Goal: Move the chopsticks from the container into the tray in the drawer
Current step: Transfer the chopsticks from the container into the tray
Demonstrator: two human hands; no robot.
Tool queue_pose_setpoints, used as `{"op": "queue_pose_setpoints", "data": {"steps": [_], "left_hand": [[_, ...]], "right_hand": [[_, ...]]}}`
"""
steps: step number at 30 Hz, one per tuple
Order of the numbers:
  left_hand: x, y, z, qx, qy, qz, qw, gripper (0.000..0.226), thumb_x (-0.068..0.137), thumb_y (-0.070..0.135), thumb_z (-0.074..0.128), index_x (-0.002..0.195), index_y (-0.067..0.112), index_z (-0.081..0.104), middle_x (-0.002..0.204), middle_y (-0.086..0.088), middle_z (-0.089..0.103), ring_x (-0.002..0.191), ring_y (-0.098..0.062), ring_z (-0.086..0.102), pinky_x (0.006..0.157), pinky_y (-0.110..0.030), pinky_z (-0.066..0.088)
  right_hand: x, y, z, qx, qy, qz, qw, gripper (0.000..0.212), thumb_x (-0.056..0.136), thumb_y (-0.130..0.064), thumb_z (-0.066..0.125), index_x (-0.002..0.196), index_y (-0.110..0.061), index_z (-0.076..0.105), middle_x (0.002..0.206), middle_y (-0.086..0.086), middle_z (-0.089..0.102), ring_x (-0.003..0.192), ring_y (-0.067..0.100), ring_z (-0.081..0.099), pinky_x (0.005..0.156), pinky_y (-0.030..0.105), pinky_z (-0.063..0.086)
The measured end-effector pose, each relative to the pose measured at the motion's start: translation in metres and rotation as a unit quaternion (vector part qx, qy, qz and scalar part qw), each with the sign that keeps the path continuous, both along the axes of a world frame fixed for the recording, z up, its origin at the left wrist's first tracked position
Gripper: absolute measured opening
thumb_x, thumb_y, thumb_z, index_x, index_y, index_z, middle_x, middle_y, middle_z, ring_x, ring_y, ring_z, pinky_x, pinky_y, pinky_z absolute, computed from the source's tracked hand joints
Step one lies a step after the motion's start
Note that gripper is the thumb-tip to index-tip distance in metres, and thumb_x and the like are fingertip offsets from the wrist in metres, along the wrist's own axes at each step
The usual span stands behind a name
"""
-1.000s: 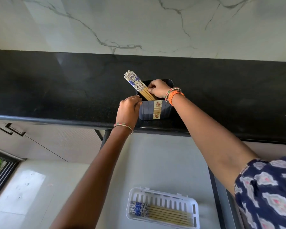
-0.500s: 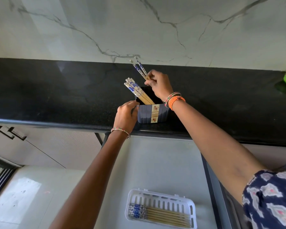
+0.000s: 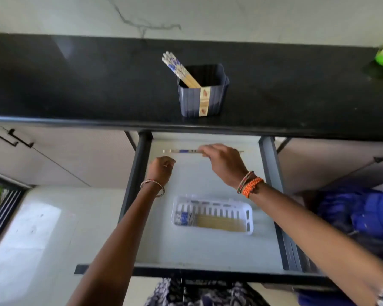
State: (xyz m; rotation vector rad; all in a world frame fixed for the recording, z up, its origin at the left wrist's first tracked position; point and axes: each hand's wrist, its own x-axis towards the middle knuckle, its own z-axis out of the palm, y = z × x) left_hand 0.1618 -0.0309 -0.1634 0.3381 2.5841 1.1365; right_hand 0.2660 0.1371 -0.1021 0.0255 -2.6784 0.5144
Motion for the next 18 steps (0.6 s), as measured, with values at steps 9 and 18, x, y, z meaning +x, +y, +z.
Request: {"op": "queue_pose_setpoints", "data": {"steps": [9, 18], "left_hand": [[0.058, -0.033, -0.072, -0.218, -0.273, -0.073, 0.934, 0.030, 0.083, 0.014, 0.064, 0.110, 0.003, 0.060, 0.105, -0.017, 0.066, 0.097, -0.029, 0.067, 0.087, -0.040, 0.056], [0.062, -0.034, -0.080, -0.162, -0.291, -0.003, 0.943, 0.012, 0.082, 0.008, 0.066, 0.092, 0.004, 0.063, 0.085, -0.015, 0.057, 0.048, -0.015, 0.051, 0.028, -0.015, 0.042]], "right_hand": [[0.060, -0.019, -0.104, -0.023, -0.376, -0.011, 0.926, 0.038, 0.082, 0.008, 0.047, 0.112, -0.009, 0.063, 0.110, 0.015, 0.067, 0.103, 0.032, 0.065, 0.086, 0.036, 0.053], [0.045, -0.039, -0.134, 0.092, -0.424, 0.002, 0.901, 0.030, 0.093, 0.003, 0.039, 0.118, -0.002, 0.053, 0.120, 0.020, 0.056, 0.110, 0.038, 0.058, 0.088, 0.042, 0.047]]}}
